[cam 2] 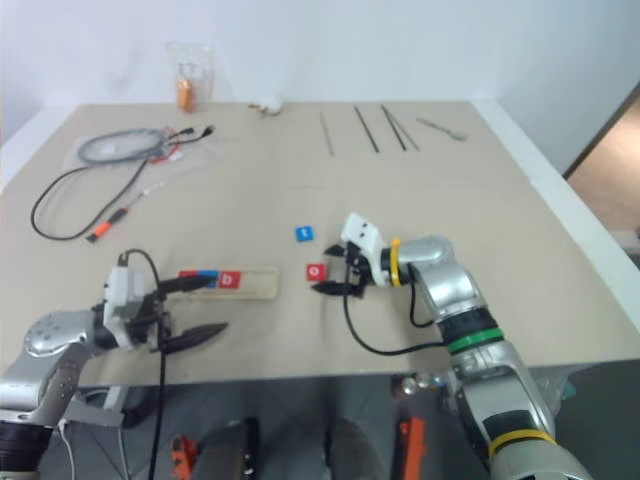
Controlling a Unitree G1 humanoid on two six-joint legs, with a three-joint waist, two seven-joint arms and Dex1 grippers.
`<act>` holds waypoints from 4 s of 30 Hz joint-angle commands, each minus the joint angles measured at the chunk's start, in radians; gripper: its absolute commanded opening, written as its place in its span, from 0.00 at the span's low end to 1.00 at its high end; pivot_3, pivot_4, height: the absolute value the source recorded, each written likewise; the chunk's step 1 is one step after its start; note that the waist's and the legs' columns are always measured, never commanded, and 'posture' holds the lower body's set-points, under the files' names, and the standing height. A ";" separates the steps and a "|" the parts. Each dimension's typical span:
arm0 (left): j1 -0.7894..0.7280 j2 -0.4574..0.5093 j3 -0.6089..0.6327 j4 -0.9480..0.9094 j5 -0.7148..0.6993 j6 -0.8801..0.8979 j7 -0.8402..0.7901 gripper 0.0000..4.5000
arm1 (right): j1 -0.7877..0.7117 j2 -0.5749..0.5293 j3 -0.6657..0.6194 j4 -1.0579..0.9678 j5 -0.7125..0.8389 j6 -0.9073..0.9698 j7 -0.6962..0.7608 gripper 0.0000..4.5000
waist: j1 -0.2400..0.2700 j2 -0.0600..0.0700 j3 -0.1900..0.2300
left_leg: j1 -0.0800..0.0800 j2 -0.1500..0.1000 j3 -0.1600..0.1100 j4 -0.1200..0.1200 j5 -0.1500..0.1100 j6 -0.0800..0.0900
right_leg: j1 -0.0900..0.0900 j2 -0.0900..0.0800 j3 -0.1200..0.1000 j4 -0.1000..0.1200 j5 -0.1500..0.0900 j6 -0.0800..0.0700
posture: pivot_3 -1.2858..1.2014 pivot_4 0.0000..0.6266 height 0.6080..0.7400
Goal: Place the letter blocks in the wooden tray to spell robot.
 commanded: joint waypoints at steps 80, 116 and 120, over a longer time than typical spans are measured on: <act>0.076 0.102 0.148 -0.011 -0.008 -0.003 0.003 1.00 | -0.261 0.174 0.110 -0.121 0.016 0.281 0.031 0.26 | 0.000 0.000 0.000 | 0.002 0.001 0.001 -0.001 0.000 0.000 | -0.001 0.002 0.003 0.000 0.001 -0.003 | 0.52 0.24 1.00; 0.119 0.004 0.175 -0.150 -0.073 0.032 0.140 1.00 | -0.415 0.360 0.253 0.347 -0.210 -0.006 0.079 0.26 | -0.001 0.000 0.000 | 0.001 0.005 0.001 -0.003 0.000 -0.001 | -0.003 0.006 0.002 0.000 0.002 -0.005 | 0.52 0.24 1.00; 0.115 0.003 0.171 -0.149 -0.063 0.031 0.138 1.00 | -0.431 0.367 0.245 0.380 -0.215 -0.024 0.081 0.26 | -0.001 0.000 0.000 | 0.001 0.006 0.001 -0.003 0.000 -0.001 | -0.003 0.007 0.002 0.000 0.002 -0.006 | 0.52 0.24 1.00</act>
